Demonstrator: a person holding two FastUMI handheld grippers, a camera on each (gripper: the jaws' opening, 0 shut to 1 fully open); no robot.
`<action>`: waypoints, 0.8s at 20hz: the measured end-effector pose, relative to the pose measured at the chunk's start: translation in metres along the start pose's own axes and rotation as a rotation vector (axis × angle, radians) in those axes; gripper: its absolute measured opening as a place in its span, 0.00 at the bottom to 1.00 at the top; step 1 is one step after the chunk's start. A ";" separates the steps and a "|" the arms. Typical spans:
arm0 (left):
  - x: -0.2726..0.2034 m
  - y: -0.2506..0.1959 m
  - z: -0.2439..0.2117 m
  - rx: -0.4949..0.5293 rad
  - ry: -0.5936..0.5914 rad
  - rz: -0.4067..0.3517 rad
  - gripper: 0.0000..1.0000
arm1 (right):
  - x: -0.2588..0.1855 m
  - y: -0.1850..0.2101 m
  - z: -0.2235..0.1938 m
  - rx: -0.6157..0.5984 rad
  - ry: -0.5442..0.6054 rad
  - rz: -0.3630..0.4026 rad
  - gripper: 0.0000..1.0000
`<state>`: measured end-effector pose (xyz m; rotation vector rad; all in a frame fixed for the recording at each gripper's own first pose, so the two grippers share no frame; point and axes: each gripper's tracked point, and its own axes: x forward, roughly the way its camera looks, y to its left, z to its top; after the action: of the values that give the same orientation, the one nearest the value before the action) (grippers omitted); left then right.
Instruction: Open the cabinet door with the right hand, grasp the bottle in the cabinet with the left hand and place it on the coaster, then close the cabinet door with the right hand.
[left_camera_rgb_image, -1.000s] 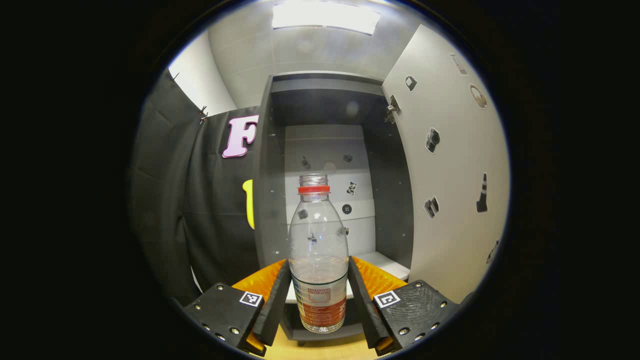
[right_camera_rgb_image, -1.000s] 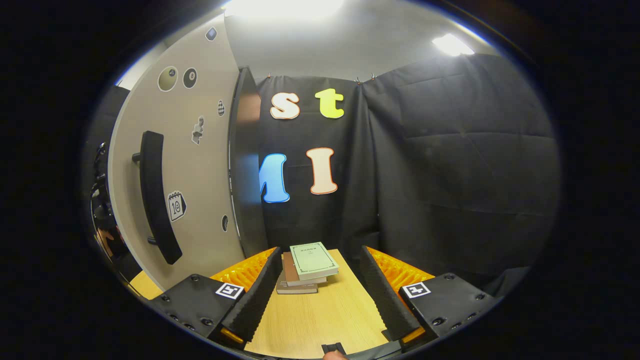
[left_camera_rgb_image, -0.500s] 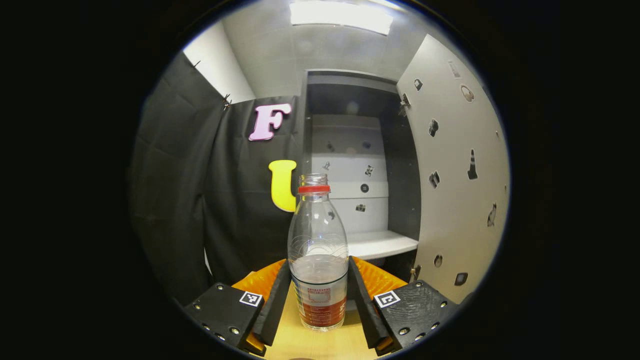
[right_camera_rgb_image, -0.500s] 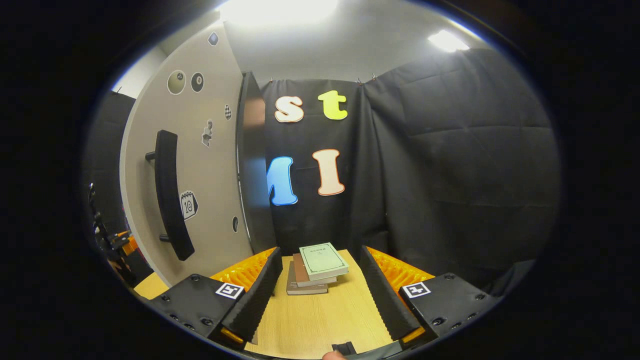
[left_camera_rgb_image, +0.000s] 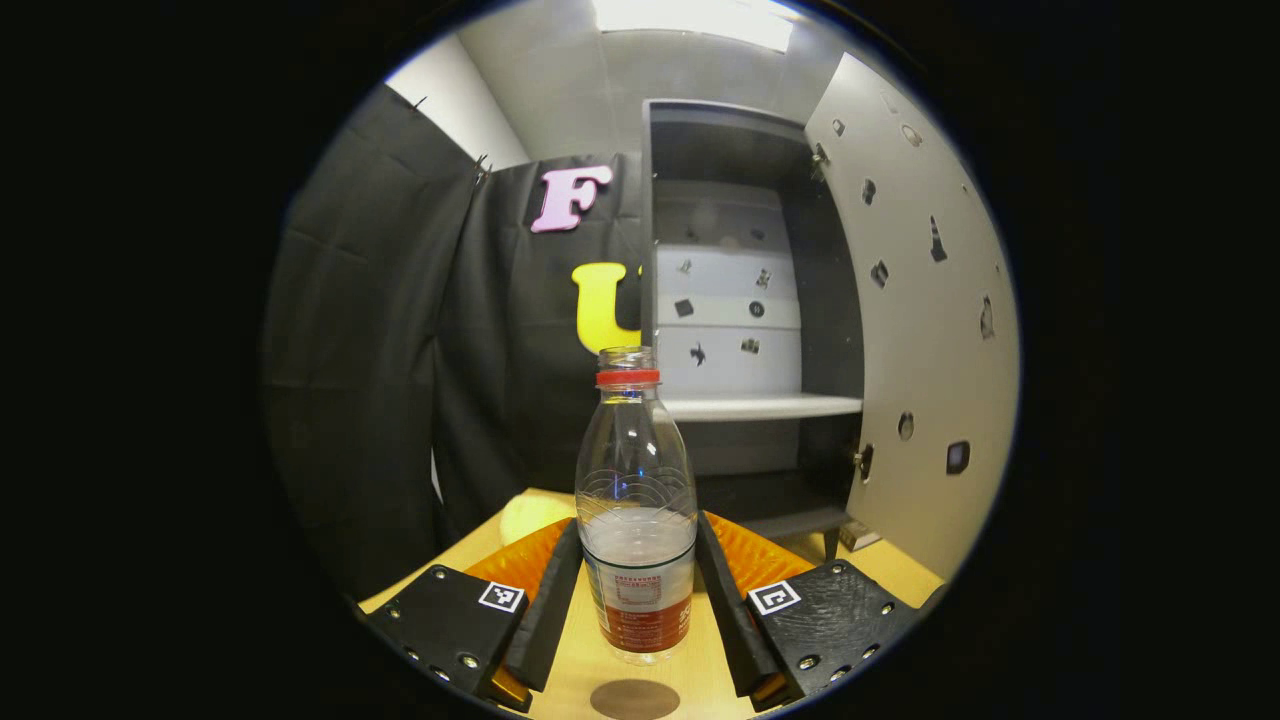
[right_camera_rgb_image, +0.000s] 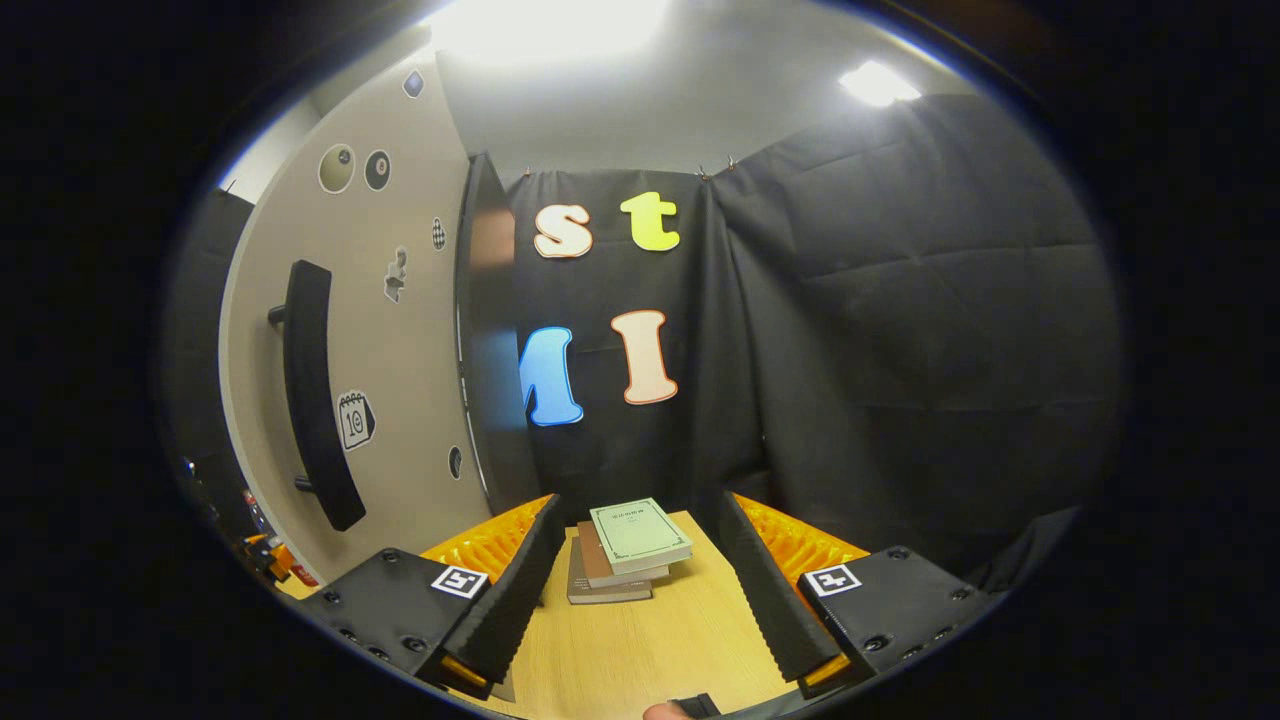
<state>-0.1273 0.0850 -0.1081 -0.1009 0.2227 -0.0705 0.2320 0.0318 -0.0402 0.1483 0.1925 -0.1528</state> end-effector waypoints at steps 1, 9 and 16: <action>0.000 0.003 -0.011 -0.007 0.005 0.009 0.63 | 0.002 -0.001 -0.002 -0.004 0.004 -0.005 0.99; -0.001 0.006 -0.085 -0.012 0.054 0.032 0.64 | 0.007 -0.007 -0.017 -0.084 0.028 -0.030 0.99; 0.000 -0.002 -0.123 0.011 0.080 0.061 0.65 | 0.012 -0.011 -0.019 -0.089 0.047 -0.033 0.99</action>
<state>-0.1548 0.0719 -0.2276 -0.0798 0.3055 -0.0147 0.2388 0.0228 -0.0625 0.0601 0.2482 -0.1737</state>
